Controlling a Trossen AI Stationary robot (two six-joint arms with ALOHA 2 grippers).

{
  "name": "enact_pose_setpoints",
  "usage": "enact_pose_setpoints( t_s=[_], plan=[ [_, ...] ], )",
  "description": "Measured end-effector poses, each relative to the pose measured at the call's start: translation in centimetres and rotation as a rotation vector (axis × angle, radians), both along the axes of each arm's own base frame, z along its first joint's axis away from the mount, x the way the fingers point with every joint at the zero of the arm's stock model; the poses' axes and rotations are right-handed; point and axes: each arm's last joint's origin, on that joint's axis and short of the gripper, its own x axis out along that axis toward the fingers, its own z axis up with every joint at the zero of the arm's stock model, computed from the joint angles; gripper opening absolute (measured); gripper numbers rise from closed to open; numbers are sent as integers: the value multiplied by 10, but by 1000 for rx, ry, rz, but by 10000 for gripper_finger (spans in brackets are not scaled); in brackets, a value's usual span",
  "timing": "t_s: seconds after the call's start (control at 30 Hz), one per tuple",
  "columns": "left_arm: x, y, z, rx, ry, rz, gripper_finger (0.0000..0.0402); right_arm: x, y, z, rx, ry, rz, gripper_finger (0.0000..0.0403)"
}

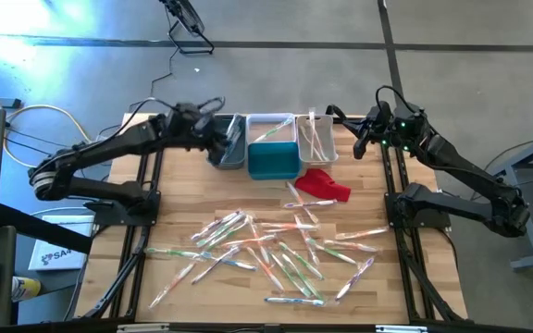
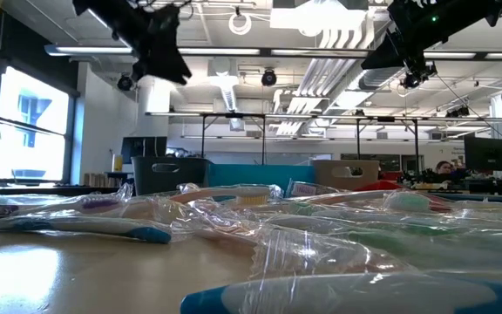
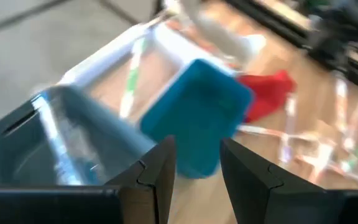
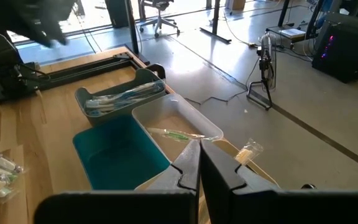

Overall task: Pick & Place Toothbrushes
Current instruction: Put the purple toothbrush into the blue bin

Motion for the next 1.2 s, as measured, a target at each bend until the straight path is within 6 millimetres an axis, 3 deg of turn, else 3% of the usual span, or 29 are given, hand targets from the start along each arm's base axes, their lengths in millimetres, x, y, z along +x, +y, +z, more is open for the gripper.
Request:
enact_pose_setpoints(
  t_s=[0.17,0.43,1.2],
  plan=[
    [1,-26,8,57,-21,-53,124,0,0,0,0,0,0,4],
    [-2,-57,14,-8,-57,-126,124,1,0,0,5,0,13,4],
    [8,-119,6,-205,-105,-2,124,6,-4,-5,-20,50,45,4]
  ],
)
